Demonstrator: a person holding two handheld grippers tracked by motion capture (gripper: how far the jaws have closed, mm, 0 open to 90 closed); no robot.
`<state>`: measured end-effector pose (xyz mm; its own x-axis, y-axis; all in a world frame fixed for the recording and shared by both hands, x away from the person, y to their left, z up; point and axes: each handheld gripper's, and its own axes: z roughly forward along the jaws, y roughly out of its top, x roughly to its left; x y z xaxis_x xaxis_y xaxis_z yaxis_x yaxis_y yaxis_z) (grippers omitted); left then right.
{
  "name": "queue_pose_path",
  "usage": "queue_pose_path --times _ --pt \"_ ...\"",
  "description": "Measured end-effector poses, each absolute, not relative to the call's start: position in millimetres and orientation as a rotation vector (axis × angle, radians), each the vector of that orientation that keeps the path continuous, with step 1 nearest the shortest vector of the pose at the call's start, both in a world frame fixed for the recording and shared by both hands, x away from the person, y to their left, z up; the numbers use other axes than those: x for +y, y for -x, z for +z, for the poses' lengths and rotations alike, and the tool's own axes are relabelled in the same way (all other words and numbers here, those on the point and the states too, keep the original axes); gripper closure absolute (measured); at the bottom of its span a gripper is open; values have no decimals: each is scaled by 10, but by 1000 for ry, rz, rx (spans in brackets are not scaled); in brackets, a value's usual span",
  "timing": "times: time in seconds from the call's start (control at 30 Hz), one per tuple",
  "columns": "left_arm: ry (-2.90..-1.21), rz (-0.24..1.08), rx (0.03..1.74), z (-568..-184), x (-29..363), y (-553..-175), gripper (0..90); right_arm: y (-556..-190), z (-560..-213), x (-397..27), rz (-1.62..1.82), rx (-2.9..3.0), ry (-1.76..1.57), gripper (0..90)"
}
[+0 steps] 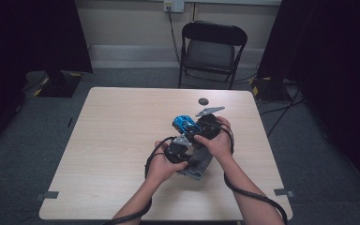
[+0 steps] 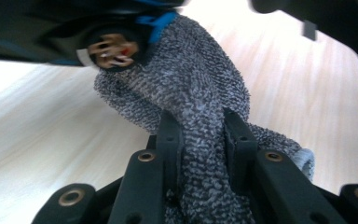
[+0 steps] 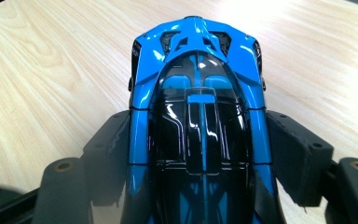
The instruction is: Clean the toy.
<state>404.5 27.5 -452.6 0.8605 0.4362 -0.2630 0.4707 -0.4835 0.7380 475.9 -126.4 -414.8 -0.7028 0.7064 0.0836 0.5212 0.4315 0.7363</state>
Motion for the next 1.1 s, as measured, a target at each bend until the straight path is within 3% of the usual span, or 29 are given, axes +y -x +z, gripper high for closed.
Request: queue_pose_path --times 0.33,1.1 --pt "-2178 -34 639 -4476 336 -3992 722 -4802 -4136 -1399 1124 2426 -1078 284" --pt "-2154 183 865 -4361 1267 -4137 723 -4752 -4259 -1913 1022 2391 -1161 284"
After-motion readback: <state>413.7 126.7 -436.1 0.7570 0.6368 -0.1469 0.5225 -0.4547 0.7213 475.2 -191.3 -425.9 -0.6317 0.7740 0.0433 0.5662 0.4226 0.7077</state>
